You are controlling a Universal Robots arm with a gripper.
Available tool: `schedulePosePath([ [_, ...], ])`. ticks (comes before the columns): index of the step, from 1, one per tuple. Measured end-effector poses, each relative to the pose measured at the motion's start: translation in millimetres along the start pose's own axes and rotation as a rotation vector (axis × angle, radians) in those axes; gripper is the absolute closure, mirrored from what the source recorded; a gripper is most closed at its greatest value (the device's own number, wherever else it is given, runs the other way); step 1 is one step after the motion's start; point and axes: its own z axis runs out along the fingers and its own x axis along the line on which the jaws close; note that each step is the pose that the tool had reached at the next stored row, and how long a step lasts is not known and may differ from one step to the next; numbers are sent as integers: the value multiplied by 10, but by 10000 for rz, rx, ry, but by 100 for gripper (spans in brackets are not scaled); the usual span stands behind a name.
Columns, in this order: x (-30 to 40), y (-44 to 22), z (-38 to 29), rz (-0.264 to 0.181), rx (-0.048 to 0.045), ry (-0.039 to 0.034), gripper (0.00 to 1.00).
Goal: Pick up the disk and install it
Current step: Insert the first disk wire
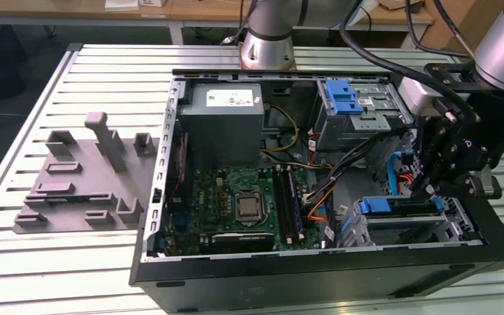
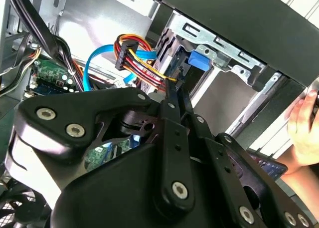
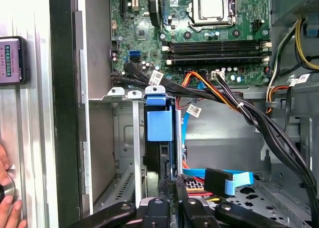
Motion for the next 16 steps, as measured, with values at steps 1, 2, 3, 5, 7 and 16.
schedulePosePath([
  [1, 0, 0, 5, 16, -1, 1, 84],
  [2, 0, 0, 10, 34, -4, 1, 84],
  [3, 0, 0, 15, 49, -6, 2, 84],
  [5, 0, 0, 20, 76, -10, 4, 84],
  [7, 1, 0, 25, 94, -15, 3, 84],
  [16, 10, -10, 45, 118, -49, -6, 84],
])
